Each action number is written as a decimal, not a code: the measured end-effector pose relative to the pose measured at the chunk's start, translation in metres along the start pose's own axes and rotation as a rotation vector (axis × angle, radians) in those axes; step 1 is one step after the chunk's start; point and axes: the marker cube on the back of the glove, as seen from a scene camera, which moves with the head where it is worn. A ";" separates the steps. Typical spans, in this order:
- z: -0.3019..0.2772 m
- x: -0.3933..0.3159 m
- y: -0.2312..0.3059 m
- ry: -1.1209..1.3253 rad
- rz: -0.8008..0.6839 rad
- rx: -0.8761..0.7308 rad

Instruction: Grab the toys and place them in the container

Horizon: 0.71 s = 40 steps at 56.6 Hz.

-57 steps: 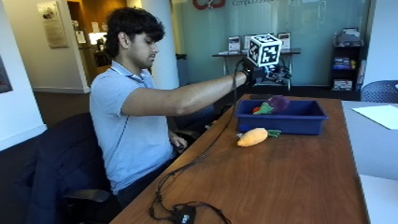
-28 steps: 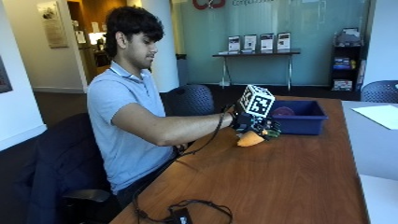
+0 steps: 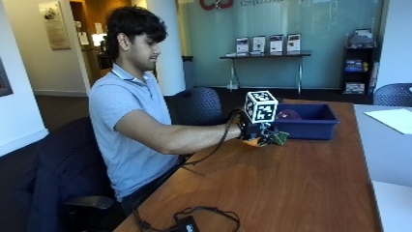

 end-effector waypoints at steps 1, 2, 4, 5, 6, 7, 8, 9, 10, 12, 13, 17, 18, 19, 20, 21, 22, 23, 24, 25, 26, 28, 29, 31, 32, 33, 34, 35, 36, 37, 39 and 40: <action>-0.005 0.000 0.001 -0.007 -0.001 0.014; -0.010 0.001 0.002 -0.013 -0.002 0.026; -0.020 0.001 0.004 -0.025 -0.002 0.047; -0.025 0.001 0.005 -0.028 0.000 0.056; -0.031 0.001 0.006 -0.031 0.002 0.064; -0.037 0.002 0.007 -0.035 0.004 0.072; -0.043 0.002 0.008 -0.041 0.007 0.080; -0.050 0.002 0.010 -0.050 0.008 0.089; -0.058 0.002 0.011 -0.059 0.009 0.097; -0.073 -0.001 0.013 -0.077 0.013 0.115; -0.081 -0.003 0.013 -0.085 0.015 0.126; -0.111 -0.011 0.014 -0.101 0.020 0.155; -0.118 -0.014 0.014 -0.103 0.021 0.157; -0.125 -0.016 0.013 -0.106 0.023 0.161; -0.132 -0.018 0.013 -0.110 0.025 0.167; -0.140 -0.020 0.013 -0.117 0.027 0.175; -0.147 -0.022 0.013 -0.123 0.029 0.183; -0.154 -0.024 0.012 -0.128 0.029 0.191; -0.160 -0.027 0.011 -0.131 0.029 0.198; -0.166 -0.031 0.010 -0.133 0.028 0.204; -0.172 -0.034 0.009 -0.134 0.026 0.211; -0.183 -0.040 0.006 -0.142 0.026 0.221; -0.189 -0.044 0.004 -0.147 0.028 0.224; -0.199 -0.051 -0.001 -0.150 0.032 0.227; -0.204 -0.055 -0.004 -0.148 0.035 0.228; -0.208 -0.059 -0.007 -0.145 0.037 0.229; -0.211 -0.063 -0.011 -0.144 0.038 0.231; -0.214 -0.066 -0.014 -0.143 0.038 0.232; -0.217 -0.068 -0.018 -0.142 0.036 0.232; -0.218 -0.071 -0.021 -0.140 0.034 0.228; -0.218 -0.078 -0.030 -0.131 0.031 0.218; -0.217 -0.082 -0.035 -0.127 0.030 0.213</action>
